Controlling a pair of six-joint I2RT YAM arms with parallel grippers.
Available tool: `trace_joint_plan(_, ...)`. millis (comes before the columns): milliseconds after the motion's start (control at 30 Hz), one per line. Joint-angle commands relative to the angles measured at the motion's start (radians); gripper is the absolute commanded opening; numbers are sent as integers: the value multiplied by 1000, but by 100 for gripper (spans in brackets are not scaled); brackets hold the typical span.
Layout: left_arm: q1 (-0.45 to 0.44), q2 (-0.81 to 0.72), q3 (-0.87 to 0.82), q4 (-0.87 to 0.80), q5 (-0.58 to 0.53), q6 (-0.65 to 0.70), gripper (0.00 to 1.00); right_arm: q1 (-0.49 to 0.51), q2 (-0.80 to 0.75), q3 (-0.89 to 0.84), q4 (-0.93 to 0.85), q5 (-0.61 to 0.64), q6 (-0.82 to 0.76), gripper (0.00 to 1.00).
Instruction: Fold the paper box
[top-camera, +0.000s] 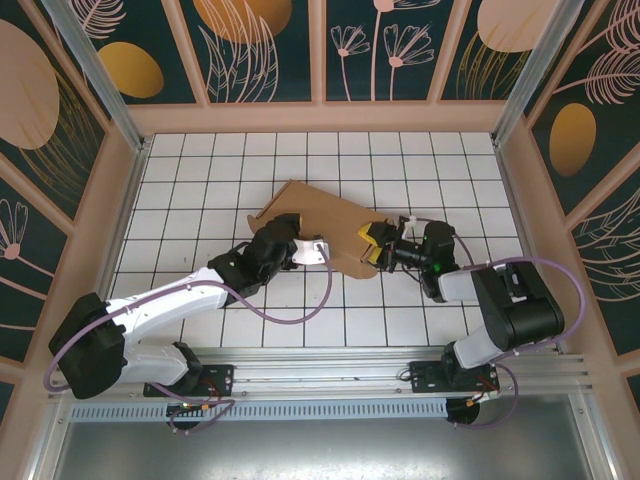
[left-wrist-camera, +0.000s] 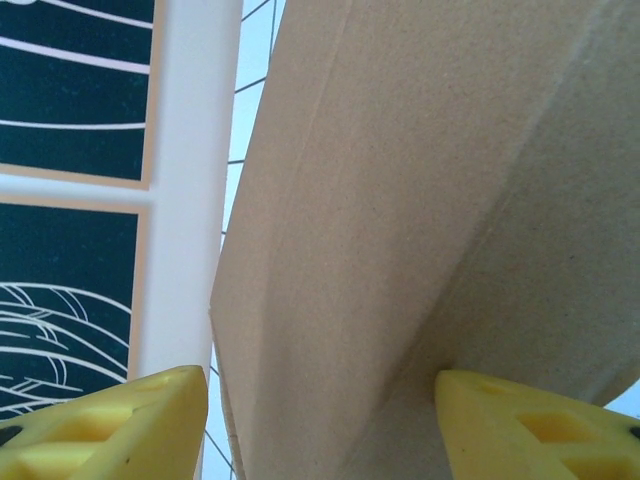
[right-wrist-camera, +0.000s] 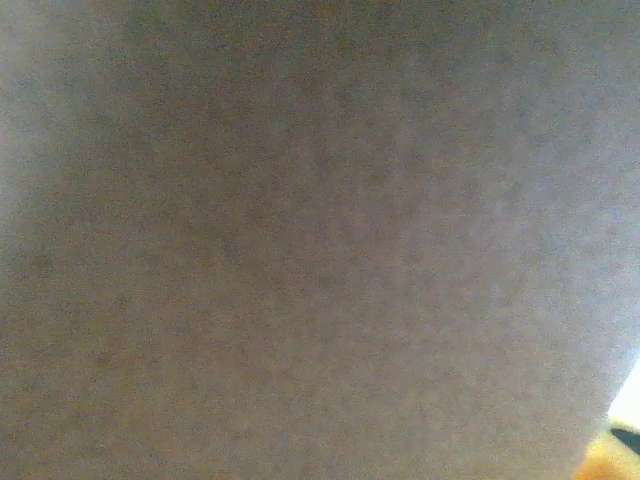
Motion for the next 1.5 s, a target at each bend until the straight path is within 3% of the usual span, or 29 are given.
trace_joint_plan(0, 2, 28, -26, -89, 81, 36, 64, 17, -75, 53, 83, -86, -2, 17)
trace_joint_plan(333, 0, -36, 24, -237, 137, -3, 66, 5, -134, 82, -112, -57, -124, 18)
trace_joint_plan(500, 1, -35, -5, -209, 115, 10, 67, 10, -134, 96, -96, -55, -103, 19)
trace_joint_plan(600, -4, -15, -49, -77, 8, 66, 68, 20, -136, 101, -89, -60, -89, 19)
trace_joint_plan(800, -24, 45, -150, 391, -212, 266, 71, 37, -119, 76, 55, -67, 25, 20)
trace_joint_plan(967, -25, 92, -224, 802, -278, 447, 72, 41, -123, 63, 104, -63, 68, 21)
trace_joint_plan(1067, -32, 111, -251, 963, -268, 525, 71, 40, -116, 52, 138, -66, 94, 21)
trace_joint_plan(1267, -46, 116, -245, 1020, -276, 557, 52, 40, -109, 49, 153, -61, 108, 22)
trace_joint_plan(1467, -47, 71, -251, 954, -280, 538, 37, 39, -110, 53, 125, -61, 87, 30)
